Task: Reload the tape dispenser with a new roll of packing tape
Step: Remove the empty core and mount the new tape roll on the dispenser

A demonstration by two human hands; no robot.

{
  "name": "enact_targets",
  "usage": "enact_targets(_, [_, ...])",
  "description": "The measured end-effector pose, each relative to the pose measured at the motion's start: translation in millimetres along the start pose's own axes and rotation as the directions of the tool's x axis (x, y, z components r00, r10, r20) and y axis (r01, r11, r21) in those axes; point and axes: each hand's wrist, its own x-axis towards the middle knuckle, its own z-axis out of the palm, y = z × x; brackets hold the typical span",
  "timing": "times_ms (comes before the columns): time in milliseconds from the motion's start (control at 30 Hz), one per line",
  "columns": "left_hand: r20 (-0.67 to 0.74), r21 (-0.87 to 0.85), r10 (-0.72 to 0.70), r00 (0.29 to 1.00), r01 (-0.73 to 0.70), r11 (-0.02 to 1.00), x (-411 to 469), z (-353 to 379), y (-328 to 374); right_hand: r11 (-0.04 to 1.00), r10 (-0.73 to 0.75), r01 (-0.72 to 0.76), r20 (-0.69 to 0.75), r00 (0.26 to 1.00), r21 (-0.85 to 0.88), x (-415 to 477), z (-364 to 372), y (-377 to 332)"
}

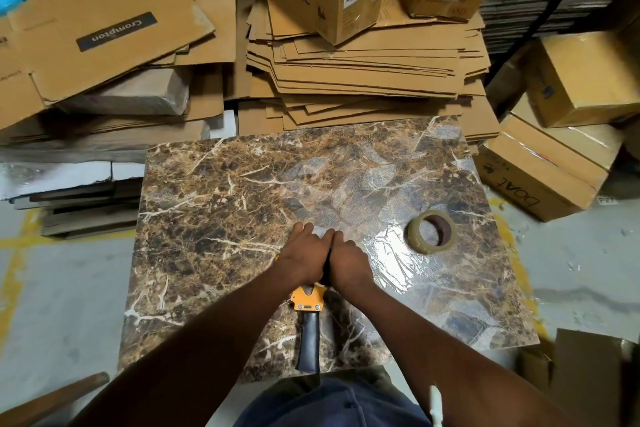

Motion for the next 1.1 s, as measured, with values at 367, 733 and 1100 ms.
enact_targets(367, [-0.062,0.104,-0.029,0.998,0.035,0.994,-3.1,-3.8,5.9,0.977,-0.038,0.028,-0.046,0.998,-0.211,-0.4,-8.6,0.9])
enact_targets(733, [-0.098,0.243,-0.133,0.986,0.153,0.958,-7.5,-12.7,5.6,0.928,-0.003,-0.029,-0.086,0.996,-0.372,-5.6,-22.2,-8.4])
enact_targets(1100, [-0.192,0.124,-0.032,0.981,0.056,0.991,13.1,-58.6,5.3,0.965,-0.058,0.014,-0.16,0.985,-0.261,8.5,-67.4,31.1])
